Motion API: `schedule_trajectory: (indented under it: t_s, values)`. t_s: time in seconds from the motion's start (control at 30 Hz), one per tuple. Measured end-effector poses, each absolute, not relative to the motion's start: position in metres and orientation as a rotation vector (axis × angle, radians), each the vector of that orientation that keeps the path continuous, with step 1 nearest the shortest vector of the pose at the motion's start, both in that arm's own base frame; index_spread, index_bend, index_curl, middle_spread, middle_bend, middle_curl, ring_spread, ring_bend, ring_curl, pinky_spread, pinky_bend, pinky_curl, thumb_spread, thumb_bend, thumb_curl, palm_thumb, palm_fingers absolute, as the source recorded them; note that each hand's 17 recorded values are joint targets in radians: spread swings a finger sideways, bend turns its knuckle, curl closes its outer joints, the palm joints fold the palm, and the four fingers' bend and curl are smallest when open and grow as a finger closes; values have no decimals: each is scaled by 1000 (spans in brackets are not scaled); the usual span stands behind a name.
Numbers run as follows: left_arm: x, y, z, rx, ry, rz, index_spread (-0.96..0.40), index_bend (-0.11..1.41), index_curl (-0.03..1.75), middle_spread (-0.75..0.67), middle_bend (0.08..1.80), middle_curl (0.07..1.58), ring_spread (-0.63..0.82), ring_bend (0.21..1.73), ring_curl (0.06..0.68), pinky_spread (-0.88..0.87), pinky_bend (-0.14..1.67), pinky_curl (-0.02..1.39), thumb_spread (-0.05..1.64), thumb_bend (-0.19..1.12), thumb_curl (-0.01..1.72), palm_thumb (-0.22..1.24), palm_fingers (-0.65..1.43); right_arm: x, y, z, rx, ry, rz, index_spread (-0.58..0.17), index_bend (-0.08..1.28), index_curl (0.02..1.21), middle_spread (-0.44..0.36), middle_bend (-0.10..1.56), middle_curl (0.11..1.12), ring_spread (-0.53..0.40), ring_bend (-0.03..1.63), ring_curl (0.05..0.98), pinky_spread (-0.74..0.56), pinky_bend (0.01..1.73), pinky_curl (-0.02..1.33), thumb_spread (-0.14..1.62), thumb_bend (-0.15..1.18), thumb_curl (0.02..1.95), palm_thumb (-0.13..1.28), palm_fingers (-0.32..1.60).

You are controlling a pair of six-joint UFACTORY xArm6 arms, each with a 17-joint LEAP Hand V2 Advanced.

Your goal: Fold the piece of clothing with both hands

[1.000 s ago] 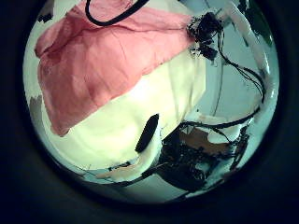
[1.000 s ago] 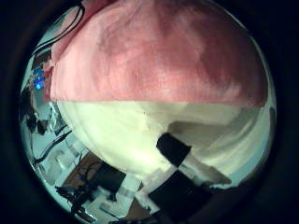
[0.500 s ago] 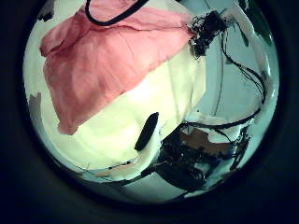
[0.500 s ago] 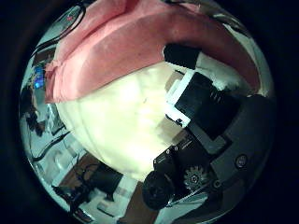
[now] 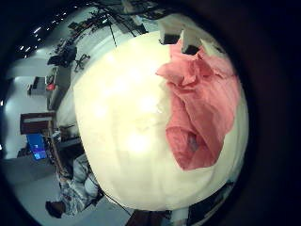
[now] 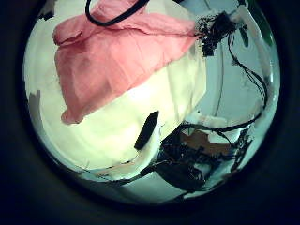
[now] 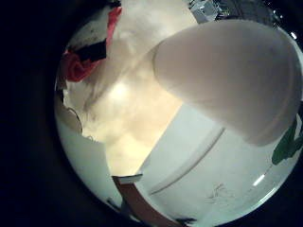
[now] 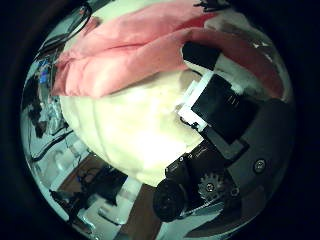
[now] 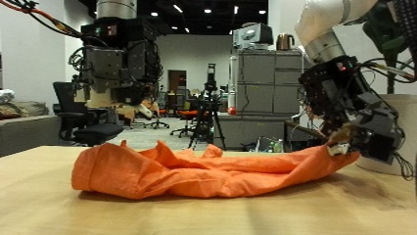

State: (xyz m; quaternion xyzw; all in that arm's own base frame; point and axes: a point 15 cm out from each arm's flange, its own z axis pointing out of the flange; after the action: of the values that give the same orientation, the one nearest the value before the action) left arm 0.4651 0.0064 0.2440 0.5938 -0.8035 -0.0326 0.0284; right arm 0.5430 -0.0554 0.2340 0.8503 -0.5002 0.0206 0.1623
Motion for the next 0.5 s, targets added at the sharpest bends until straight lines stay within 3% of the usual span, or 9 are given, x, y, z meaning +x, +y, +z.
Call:
schedule_trajectory:
  t_s: [0.5]
  values:
    - [462, 29, 263, 1877, -2482, -64, 14, 171, 341, 99, 189, 344, 251, 504, 228, 206, 298, 337, 1069, -22, 273, 189, 155, 526, 33, 359, 2657, -1323, 343, -239, 1072, 768, -123, 1300, 776, -203, 1342, 671, -306, 1250, 684, 1029, 66, 741, 1168, 1141]
